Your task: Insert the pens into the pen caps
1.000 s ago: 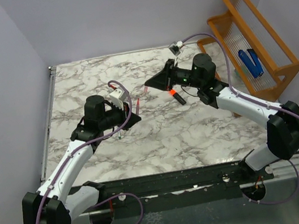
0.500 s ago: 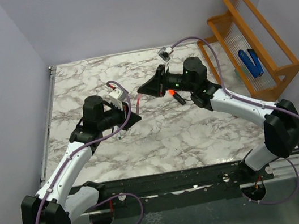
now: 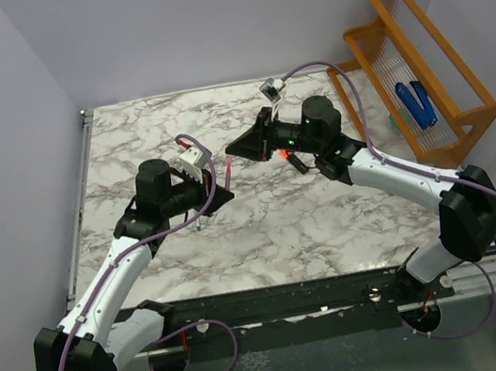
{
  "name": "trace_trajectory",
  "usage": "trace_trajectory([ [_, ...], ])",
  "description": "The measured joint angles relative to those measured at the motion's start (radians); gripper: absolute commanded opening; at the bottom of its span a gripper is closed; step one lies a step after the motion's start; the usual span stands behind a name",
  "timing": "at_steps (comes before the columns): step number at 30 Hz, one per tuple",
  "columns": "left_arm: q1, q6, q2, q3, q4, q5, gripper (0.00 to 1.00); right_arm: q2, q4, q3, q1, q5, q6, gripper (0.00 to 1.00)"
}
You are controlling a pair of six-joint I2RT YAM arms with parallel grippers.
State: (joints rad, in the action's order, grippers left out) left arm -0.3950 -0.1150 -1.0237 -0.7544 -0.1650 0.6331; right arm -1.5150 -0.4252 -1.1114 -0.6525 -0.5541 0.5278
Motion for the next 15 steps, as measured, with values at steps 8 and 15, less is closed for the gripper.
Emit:
trace_trajectory([
  [8, -0.001, 0.000, 0.009, 0.000, 0.006, 0.003, 0.00, 0.018, -0.007, 0.001, -0.006, 0.065, -0.026, 0.01],
  [15, -0.006, 0.000, 0.011, 0.000, 0.006, 0.003, 0.00, 0.018, -0.005, 0.002, -0.006, 0.085, -0.043, 0.01],
])
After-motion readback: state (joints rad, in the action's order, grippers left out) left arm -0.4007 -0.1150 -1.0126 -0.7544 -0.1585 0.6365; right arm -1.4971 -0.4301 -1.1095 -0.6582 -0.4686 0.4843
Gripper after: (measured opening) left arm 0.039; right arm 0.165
